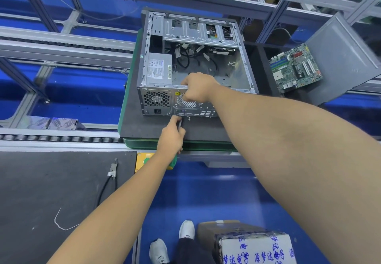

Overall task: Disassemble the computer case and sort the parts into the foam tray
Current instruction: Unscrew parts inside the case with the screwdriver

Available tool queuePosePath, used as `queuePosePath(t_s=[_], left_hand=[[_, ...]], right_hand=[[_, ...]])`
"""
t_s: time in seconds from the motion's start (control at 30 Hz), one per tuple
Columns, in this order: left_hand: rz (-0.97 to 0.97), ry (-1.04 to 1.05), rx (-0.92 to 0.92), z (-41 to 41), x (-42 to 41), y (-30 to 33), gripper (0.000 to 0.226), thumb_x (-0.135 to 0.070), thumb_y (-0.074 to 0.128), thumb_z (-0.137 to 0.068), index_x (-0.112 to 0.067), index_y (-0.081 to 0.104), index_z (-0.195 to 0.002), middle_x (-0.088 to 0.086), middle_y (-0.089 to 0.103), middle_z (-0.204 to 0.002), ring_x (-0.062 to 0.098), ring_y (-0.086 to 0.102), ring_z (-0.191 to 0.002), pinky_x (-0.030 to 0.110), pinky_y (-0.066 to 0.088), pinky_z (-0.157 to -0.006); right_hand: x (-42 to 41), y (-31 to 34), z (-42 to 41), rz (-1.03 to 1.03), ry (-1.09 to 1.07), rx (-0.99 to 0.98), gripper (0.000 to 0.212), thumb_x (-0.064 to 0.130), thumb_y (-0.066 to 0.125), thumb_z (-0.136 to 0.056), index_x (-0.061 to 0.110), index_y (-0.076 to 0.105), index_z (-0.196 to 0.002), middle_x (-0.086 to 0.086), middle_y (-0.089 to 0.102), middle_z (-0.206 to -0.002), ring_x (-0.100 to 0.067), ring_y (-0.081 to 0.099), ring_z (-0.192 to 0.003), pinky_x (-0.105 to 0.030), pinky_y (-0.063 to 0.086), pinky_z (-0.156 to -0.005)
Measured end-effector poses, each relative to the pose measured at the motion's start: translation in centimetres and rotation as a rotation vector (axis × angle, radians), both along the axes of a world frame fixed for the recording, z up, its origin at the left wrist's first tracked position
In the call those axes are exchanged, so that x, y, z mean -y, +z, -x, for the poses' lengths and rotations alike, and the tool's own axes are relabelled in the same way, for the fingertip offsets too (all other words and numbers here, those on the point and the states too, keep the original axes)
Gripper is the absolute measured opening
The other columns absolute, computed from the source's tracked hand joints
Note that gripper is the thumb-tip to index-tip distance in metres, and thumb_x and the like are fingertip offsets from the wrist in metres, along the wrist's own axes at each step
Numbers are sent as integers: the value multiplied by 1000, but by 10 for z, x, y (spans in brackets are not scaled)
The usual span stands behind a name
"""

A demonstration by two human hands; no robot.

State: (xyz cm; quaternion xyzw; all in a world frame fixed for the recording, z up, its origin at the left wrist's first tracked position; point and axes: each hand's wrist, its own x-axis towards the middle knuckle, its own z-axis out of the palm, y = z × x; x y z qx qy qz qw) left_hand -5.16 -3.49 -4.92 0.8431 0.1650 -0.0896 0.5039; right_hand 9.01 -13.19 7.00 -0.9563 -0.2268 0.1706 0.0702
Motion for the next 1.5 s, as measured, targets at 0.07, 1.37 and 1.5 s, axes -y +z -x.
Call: queuePosePath(t_s=[0.07, 1.37, 1.5], left_hand=[[55, 67, 0, 0, -6, -4, 15, -15, 44, -102, -20, 44, -116, 17, 64, -84, 21, 55, -39, 30, 47, -36], [-155, 348, 126, 30, -73, -22, 13, -42, 41, -107, -39, 49, -118, 2, 49, -109, 26, 67, -79, 49, 60, -78], [-160, 355, 122, 30, -75, -25, 13, -39, 43, -108, -35, 50, -118, 2, 49, -110, 27, 67, -80, 50, 60, -78]], right_hand=[[3, -3, -1, -17, 5, 3, 10, 31, 65, -66, 33, 62, -76, 9, 55, -66, -28, 51, -78, -26, 34, -58], [3, -3, -3, -22, -22, 16, 72, 33, 67, -74, 24, 56, -145, 1, 69, -95, -20, 54, -90, -30, 38, -74], [2, -4, -2, -30, -28, 14, 71, 33, 67, -75, 23, 55, -145, -2, 74, -111, -24, 63, -105, -31, 40, -76]])
